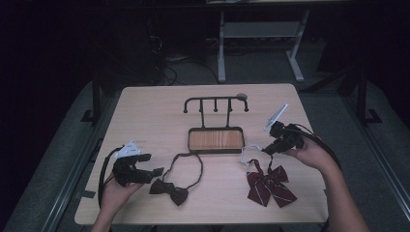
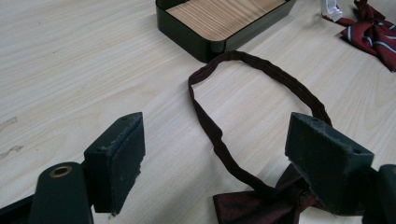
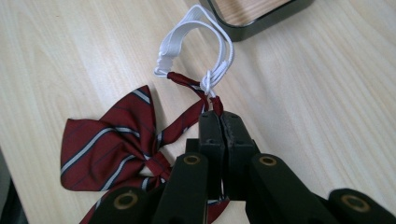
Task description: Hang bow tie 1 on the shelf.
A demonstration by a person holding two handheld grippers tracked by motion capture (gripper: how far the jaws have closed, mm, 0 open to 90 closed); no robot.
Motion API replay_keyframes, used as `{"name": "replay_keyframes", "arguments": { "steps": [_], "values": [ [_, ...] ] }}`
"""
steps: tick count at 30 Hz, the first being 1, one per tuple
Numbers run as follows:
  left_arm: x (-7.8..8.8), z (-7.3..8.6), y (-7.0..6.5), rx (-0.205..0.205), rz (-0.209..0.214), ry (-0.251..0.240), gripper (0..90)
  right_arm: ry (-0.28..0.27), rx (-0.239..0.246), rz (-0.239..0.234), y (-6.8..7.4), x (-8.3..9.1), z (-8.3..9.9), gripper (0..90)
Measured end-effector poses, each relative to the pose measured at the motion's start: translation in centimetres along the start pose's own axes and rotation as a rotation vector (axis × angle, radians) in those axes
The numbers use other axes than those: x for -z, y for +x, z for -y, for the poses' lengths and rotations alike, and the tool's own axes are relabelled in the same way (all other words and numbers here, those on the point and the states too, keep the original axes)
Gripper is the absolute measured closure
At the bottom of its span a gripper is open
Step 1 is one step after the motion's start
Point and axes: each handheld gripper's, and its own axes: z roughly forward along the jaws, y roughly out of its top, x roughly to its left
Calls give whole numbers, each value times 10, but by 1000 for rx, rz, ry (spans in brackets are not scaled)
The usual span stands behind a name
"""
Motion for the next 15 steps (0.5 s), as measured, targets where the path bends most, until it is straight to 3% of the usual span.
{"name": "replay_keyframes", "arguments": {
  "steps": [15],
  "values": [
    [-1, 0, 0, 5, 4, 1, 199, -33, 35, -17, 10, 21, -8, 878]
  ]
}}
